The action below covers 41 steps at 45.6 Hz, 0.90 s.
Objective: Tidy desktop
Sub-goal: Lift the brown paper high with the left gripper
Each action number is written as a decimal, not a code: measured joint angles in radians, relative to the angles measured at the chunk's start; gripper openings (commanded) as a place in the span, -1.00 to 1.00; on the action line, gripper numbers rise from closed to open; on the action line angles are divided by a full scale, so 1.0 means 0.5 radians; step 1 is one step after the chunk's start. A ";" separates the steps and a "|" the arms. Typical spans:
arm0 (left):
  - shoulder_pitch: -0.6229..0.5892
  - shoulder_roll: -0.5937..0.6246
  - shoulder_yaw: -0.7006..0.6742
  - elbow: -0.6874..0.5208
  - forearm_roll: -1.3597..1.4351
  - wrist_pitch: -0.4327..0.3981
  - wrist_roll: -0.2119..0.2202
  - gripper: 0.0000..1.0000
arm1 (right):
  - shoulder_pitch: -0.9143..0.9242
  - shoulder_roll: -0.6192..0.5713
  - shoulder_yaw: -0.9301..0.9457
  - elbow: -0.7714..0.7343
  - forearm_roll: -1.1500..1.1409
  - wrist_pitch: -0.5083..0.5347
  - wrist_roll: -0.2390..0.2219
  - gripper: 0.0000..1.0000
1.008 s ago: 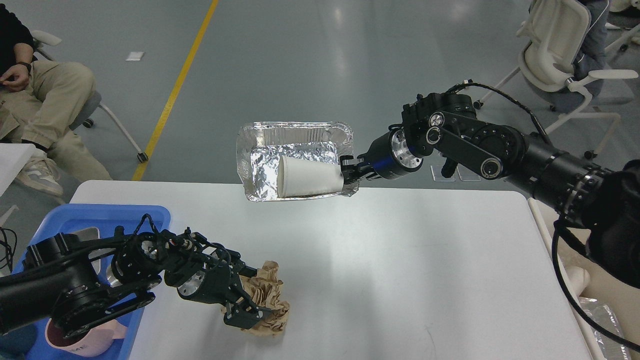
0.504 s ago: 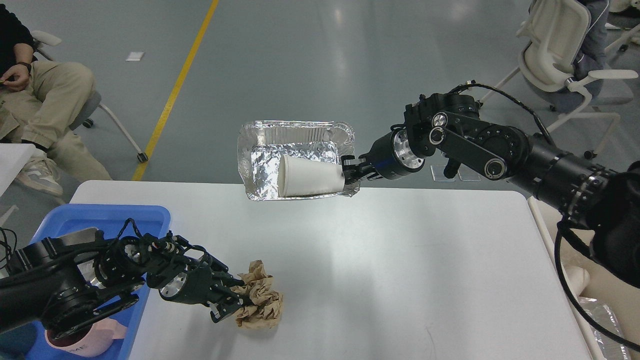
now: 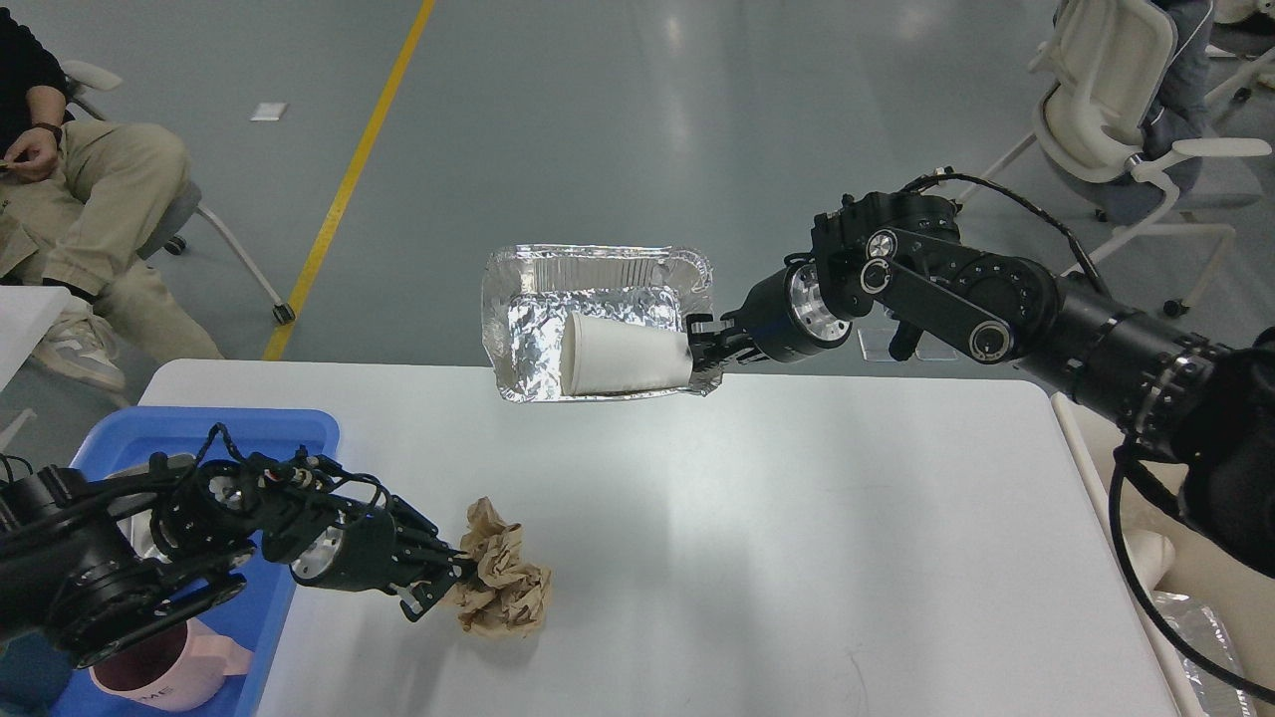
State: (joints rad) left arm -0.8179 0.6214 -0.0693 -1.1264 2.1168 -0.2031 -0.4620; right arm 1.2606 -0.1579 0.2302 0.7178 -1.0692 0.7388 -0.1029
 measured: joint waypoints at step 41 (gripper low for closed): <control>0.555 1.181 -0.049 -0.585 -1.624 0.854 -0.101 -1.00 | -0.020 0.007 -0.002 -0.001 0.000 -0.005 -0.003 -1.00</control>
State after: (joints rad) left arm -0.5405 1.2118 -0.0936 -1.4189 1.3048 0.2237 -0.5126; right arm 1.2506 -0.1545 0.2289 0.7174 -1.0692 0.7362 -0.1043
